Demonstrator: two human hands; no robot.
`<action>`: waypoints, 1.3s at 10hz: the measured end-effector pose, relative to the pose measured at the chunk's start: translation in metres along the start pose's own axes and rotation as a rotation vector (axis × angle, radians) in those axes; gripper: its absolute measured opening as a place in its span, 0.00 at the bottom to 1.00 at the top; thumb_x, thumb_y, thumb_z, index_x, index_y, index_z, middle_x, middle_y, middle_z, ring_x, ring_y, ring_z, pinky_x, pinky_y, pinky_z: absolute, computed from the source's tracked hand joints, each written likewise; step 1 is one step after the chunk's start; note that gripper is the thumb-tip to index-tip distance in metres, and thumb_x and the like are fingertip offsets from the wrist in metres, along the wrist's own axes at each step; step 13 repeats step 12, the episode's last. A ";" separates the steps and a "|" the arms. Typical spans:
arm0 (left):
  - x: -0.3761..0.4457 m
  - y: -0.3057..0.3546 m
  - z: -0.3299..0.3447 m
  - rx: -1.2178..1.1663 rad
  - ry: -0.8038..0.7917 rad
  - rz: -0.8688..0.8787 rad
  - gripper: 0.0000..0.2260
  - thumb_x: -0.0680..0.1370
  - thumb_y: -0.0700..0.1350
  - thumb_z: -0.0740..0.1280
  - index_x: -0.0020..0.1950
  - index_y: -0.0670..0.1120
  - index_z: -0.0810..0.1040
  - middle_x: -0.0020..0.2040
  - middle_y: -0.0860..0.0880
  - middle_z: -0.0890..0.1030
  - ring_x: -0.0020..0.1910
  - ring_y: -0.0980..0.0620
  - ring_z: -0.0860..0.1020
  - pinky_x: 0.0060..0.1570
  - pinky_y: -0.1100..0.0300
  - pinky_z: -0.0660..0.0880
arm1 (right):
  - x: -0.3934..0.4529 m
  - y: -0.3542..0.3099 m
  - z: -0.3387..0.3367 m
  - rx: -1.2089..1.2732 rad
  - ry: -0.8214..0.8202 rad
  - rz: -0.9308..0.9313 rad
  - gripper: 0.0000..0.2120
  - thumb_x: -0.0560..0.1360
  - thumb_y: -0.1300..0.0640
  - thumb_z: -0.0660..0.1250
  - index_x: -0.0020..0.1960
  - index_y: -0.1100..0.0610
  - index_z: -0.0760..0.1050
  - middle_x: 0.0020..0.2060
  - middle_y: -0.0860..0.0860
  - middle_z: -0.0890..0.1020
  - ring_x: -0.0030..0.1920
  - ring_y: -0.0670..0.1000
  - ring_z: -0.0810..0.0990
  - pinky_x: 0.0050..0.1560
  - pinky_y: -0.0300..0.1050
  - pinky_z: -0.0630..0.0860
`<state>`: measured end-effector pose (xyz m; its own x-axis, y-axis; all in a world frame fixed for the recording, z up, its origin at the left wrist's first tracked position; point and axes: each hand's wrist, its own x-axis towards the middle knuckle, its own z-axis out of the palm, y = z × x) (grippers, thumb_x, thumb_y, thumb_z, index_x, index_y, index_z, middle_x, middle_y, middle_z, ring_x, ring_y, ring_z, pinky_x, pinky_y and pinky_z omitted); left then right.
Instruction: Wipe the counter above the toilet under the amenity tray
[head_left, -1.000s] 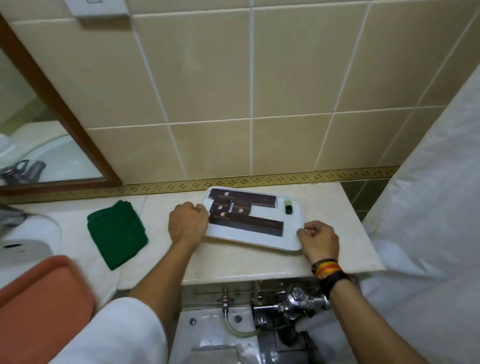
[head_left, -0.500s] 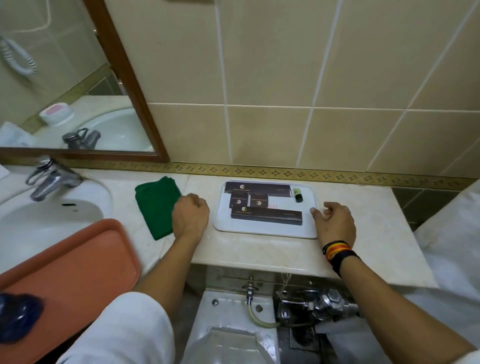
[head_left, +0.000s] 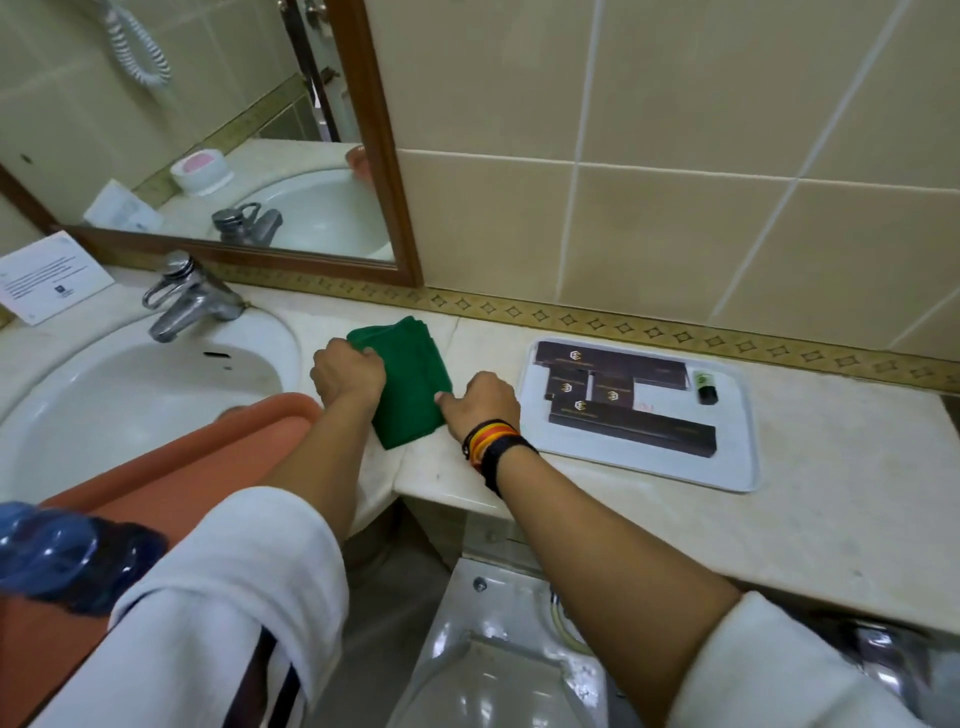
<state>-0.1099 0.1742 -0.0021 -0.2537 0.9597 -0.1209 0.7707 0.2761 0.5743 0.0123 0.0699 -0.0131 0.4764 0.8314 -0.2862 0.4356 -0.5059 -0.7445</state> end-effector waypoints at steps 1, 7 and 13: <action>0.014 -0.007 0.009 0.027 -0.009 -0.020 0.16 0.83 0.47 0.66 0.65 0.37 0.77 0.66 0.36 0.79 0.67 0.35 0.76 0.65 0.44 0.75 | 0.009 -0.006 0.020 -0.014 0.039 0.037 0.17 0.77 0.48 0.72 0.55 0.61 0.80 0.55 0.59 0.82 0.53 0.61 0.83 0.47 0.48 0.79; -0.011 -0.026 -0.061 -0.544 0.046 -0.057 0.13 0.76 0.42 0.70 0.59 0.45 0.85 0.51 0.48 0.86 0.51 0.47 0.83 0.51 0.58 0.79 | -0.054 -0.034 0.024 0.575 -0.053 0.143 0.13 0.69 0.64 0.75 0.53 0.62 0.83 0.48 0.57 0.87 0.36 0.52 0.87 0.38 0.48 0.87; -0.083 -0.153 -0.118 -0.192 0.140 0.266 0.19 0.85 0.46 0.60 0.76 0.47 0.73 0.75 0.46 0.75 0.74 0.45 0.73 0.72 0.52 0.70 | -0.151 -0.051 0.091 -0.063 0.122 -0.284 0.13 0.79 0.52 0.65 0.58 0.55 0.82 0.56 0.54 0.85 0.56 0.58 0.83 0.54 0.51 0.80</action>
